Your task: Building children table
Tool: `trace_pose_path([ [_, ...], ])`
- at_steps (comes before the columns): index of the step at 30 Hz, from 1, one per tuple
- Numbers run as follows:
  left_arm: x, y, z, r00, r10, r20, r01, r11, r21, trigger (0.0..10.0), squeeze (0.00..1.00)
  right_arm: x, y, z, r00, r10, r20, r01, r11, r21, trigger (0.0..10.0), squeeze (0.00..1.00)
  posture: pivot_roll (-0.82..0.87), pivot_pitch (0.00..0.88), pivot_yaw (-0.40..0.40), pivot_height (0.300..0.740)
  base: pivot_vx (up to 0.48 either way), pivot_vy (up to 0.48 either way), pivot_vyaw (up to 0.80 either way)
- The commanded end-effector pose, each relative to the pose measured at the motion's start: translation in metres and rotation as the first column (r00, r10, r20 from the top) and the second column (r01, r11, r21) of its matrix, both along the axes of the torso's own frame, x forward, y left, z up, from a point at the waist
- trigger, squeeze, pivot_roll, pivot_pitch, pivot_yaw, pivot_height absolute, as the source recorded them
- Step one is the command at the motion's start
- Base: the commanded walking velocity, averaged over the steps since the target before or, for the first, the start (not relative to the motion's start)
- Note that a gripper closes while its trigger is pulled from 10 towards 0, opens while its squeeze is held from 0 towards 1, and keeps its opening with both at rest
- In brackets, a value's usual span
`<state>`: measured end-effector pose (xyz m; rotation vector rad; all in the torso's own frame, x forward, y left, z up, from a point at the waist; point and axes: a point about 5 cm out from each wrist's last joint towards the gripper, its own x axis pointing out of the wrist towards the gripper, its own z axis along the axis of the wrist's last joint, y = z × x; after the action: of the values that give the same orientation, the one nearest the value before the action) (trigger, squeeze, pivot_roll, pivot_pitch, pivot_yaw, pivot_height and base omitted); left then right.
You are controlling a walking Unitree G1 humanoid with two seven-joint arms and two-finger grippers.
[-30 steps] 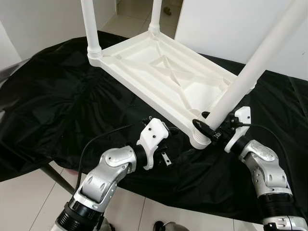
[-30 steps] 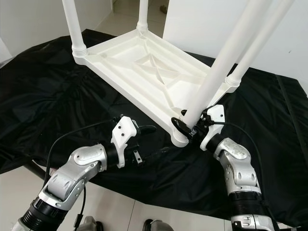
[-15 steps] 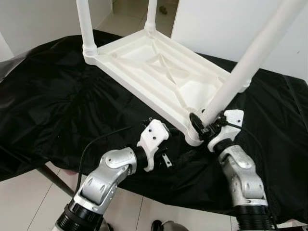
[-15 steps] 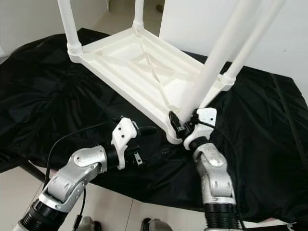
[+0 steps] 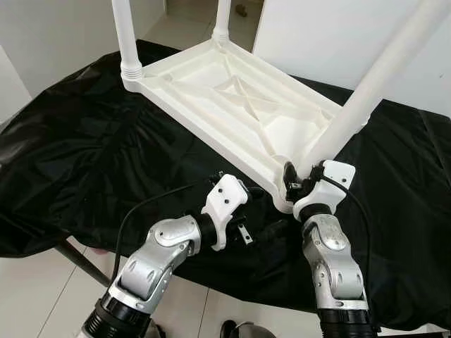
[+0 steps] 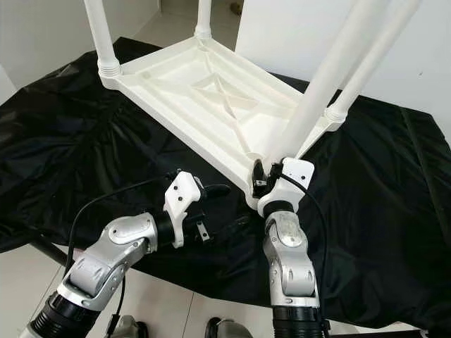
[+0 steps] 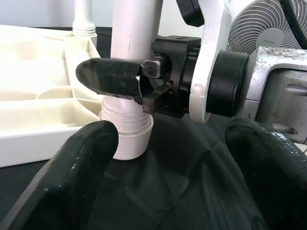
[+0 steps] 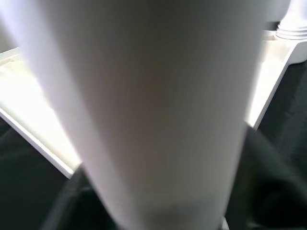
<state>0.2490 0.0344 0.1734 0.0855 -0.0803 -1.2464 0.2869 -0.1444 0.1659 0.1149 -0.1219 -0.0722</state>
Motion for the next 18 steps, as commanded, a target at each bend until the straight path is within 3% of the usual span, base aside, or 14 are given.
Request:
trace_pose_path([
  [1,0.000,-0.002,0.000,1.000,0.007,-0.009,-0.007,1.000,-0.005,10.0,0.00,-0.003,0.001,-0.008,1.000,-0.002,-0.030,0.003,0.999,0.037,10.0,1.00,0.04,0.150,-0.105,0.740,0.000,0.000,0.00],
  [4,0.000,-0.002,0.000,1.000,0.009,-0.008,-0.009,1.000,-0.005,10.0,0.00,-0.002,-0.003,-0.006,0.999,0.037,-0.012,-0.036,0.998,0.059,10.0,1.00,0.04,0.149,-0.105,0.740,0.000,0.000,0.00],
  [10,-0.001,-0.002,0.000,1.000,0.010,-0.009,-0.010,1.000,-0.003,10.0,0.00,0.000,-0.021,0.005,0.971,0.238,0.037,-0.239,0.971,0.014,10.0,1.00,0.05,0.149,-0.105,0.740,0.000,0.000,0.00],
  [11,0.000,-0.001,0.000,1.000,0.012,-0.008,-0.012,1.000,-0.002,10.0,0.00,-0.001,-0.026,0.004,0.942,0.336,0.019,-0.335,0.942,-0.024,10.0,0.00,0.05,0.146,-0.101,0.740,0.000,0.000,0.00],
  [12,0.000,-0.001,0.000,1.000,0.012,-0.008,-0.012,1.000,-0.002,10.0,0.00,-0.001,-0.026,0.004,0.942,0.336,0.019,-0.335,0.942,-0.024,10.0,0.00,0.05,0.146,-0.101,0.740,0.000,0.000,0.00],
  [15,0.001,0.001,0.001,1.000,0.014,-0.004,-0.014,1.000,0.002,10.0,0.00,-0.004,-0.035,0.002,0.844,0.536,-0.030,-0.535,0.835,-0.130,10.0,0.00,0.06,0.144,-0.098,0.740,0.000,0.000,0.00],
  [18,0.001,0.001,0.001,1.000,0.013,-0.004,-0.013,1.000,0.003,10.0,0.00,-0.005,-0.037,0.002,0.813,0.580,-0.044,-0.580,0.801,-0.148,10.0,0.00,0.06,0.143,-0.097,0.740,0.000,0.000,0.00],
])
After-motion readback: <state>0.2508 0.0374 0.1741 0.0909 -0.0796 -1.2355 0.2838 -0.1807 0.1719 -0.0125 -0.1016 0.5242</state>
